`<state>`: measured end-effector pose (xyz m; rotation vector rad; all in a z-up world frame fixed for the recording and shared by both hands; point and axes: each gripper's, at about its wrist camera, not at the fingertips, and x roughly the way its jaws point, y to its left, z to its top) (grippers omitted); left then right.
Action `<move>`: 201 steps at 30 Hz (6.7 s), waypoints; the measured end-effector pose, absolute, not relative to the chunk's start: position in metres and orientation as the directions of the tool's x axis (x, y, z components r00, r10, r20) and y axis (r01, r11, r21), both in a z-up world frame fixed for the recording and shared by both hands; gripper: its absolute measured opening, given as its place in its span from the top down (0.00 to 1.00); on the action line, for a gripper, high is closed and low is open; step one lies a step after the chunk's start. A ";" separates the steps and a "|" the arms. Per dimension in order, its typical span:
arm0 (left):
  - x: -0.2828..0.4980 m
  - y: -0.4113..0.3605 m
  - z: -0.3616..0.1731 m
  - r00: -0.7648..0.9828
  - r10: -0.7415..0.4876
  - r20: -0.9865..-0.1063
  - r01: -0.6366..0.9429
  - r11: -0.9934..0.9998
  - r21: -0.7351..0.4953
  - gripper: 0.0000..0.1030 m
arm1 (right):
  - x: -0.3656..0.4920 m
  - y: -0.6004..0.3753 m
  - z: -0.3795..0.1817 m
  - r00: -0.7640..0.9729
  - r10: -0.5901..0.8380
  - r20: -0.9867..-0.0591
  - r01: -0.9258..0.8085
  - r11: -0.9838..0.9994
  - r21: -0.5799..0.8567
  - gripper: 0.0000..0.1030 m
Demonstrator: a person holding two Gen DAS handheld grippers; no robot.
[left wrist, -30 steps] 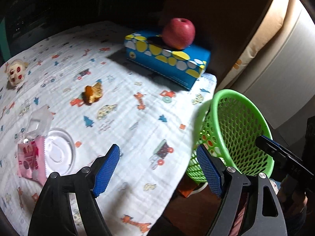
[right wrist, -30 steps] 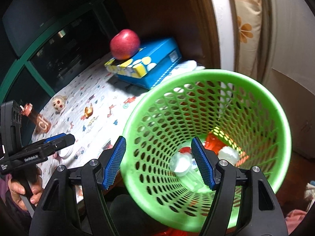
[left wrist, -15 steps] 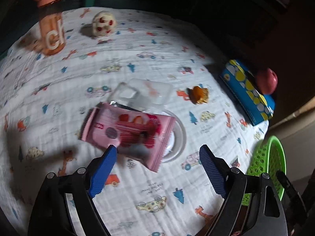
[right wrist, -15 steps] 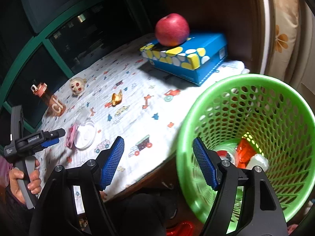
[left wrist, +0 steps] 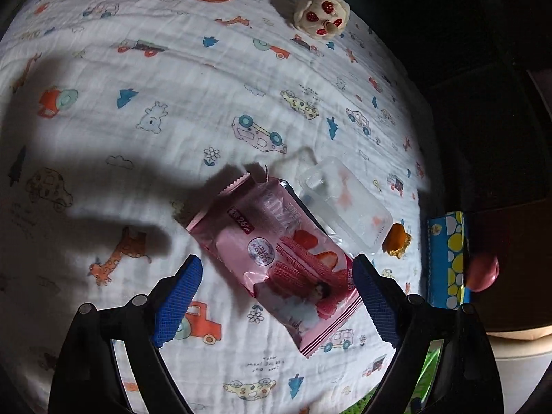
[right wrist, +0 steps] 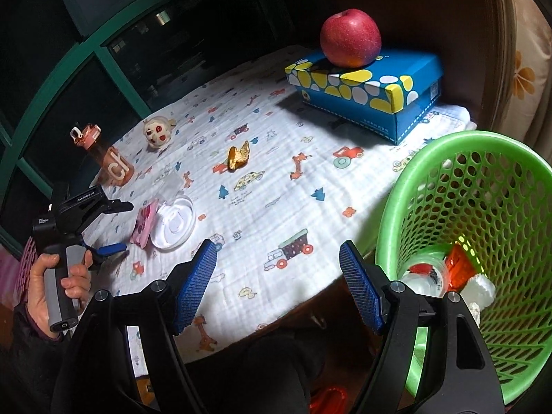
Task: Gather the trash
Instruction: 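Grasp the pink wet-wipe pack with the left gripper, then grasp a second clear rectangular container with the right gripper, then carry the wipe pack and container over the green basket, then open both grippers to drop the wipe pack and container into the basket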
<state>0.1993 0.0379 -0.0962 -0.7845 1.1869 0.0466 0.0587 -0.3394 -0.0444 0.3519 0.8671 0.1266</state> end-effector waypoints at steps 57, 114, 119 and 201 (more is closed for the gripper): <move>0.193 0.091 -0.039 0.497 -0.322 -0.806 -0.254 0.834 -0.490 0.57 | 0.149 -0.211 -0.050 0.529 0.406 -0.745 -0.280 0.912 0.299 0.29; 0.190 0.021 -0.029 0.440 -0.471 -0.765 -0.033 0.843 -0.538 0.57 | 0.146 -0.229 -0.052 0.546 0.297 -0.783 -0.253 0.950 0.184 0.48; 0.184 -0.019 -0.023 0.410 -0.511 -0.756 0.043 0.838 -0.543 0.57 | 0.117 -0.266 -0.045 0.584 0.240 -0.775 -0.159 0.971 0.180 0.48; 0.121 -0.243 -0.030 0.313 -0.453 -0.835 0.523 0.816 -0.247 0.23 | -0.039 -0.477 -0.034 0.659 -0.068 -0.749 0.349 0.910 0.224 0.27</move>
